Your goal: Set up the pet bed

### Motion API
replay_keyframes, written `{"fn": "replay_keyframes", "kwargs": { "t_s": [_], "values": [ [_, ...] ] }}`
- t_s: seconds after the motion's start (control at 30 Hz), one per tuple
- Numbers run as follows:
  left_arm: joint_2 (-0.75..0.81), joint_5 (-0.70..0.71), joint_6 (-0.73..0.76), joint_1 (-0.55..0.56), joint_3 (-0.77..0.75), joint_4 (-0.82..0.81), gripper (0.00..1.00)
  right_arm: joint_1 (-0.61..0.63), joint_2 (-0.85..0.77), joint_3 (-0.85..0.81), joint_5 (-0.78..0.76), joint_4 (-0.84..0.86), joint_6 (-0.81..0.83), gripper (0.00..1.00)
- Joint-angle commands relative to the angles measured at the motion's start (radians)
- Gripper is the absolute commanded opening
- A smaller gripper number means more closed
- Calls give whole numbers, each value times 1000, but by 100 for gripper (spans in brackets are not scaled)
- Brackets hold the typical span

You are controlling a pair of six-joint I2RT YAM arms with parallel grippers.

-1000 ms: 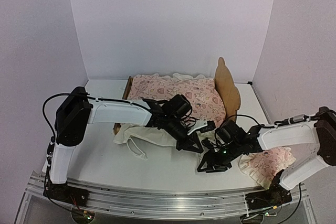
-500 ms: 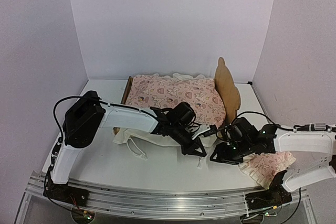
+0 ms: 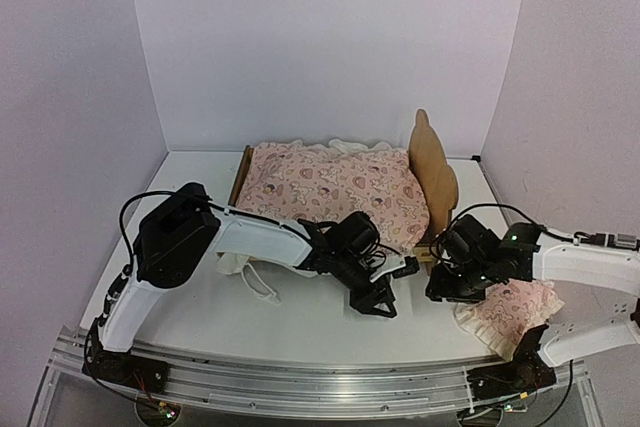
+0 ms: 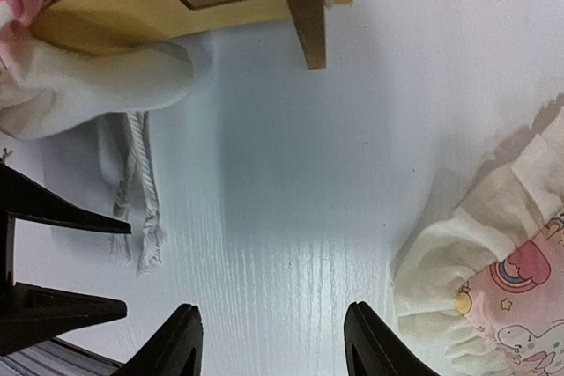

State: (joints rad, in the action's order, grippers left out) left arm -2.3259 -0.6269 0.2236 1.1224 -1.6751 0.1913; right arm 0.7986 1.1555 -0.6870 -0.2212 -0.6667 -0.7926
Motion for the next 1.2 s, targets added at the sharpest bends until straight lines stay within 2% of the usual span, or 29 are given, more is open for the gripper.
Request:
{"fn": "replay_keyframes", "kwargs": {
  "t_s": [0.0,0.13,0.2,0.37,0.5,0.57,0.73,0.87,1.03,1.17],
  "values": [
    [115,-68,306,-1,-1,208,52,-6,52,-64,-2,83,92,57],
    [217,-154,617,-16,62,371,59,-9,83,-47,15,255,144,57],
    [242,-156,731,-21,95,382,59,-17,116,-33,-2,320,175,57],
    [216,-130,821,-18,126,265,59,-55,199,-15,-10,470,228,56],
    [148,-79,863,-8,120,183,59,-61,255,-43,-12,499,268,54],
    [126,-43,877,-6,126,140,59,-64,269,-42,-14,505,271,48],
    [89,29,918,-4,150,62,62,-66,269,-37,-7,511,269,25],
    [63,63,927,-4,150,15,62,-67,253,-45,-1,511,283,13],
    [46,85,944,-4,161,-32,63,-75,225,-60,7,509,305,2],
    [40,89,973,-4,175,-65,62,-84,202,-89,5,490,322,0]
  ]
}}
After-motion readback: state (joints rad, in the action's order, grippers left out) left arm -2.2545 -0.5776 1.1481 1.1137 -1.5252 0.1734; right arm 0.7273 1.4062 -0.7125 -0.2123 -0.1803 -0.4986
